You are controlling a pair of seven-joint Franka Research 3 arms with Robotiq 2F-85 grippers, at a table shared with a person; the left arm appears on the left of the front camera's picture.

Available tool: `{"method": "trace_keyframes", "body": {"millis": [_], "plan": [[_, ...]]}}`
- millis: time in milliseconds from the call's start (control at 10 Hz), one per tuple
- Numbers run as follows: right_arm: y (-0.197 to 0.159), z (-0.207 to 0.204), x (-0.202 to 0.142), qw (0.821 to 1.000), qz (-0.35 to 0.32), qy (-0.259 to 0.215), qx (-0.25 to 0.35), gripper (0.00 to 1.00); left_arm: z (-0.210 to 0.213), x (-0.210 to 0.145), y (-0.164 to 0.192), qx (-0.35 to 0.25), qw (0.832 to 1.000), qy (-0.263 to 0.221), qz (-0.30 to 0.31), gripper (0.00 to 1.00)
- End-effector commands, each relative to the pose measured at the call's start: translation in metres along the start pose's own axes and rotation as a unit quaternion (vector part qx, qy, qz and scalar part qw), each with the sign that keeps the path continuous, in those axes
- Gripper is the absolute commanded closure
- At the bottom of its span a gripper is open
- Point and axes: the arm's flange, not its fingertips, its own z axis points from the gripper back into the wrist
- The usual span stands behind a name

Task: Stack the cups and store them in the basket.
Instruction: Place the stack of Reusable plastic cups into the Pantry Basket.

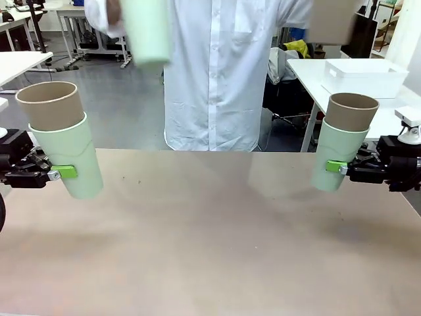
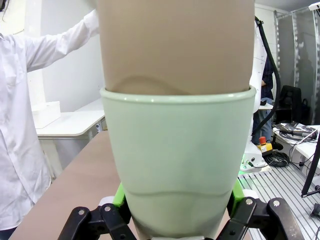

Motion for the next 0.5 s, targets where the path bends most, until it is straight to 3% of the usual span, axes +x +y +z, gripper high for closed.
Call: {"method": "trace_keyframes", "body": {"millis": [0,400], "plan": [[0.0004,-0.0004,0.0026,1.000,-0.001,0.000,0.000,0.14,-0.0004,0.0018,-0.0003,-0.002,1.000,-0.001,-0.001,0.14],[0.0004,-0.0004,0.0026,1.000,-0.001,0.000,0.000,0.14,-0.0004,0.0018,-0.0003,-0.002,1.000,-0.001,-0.001,0.14]]}}
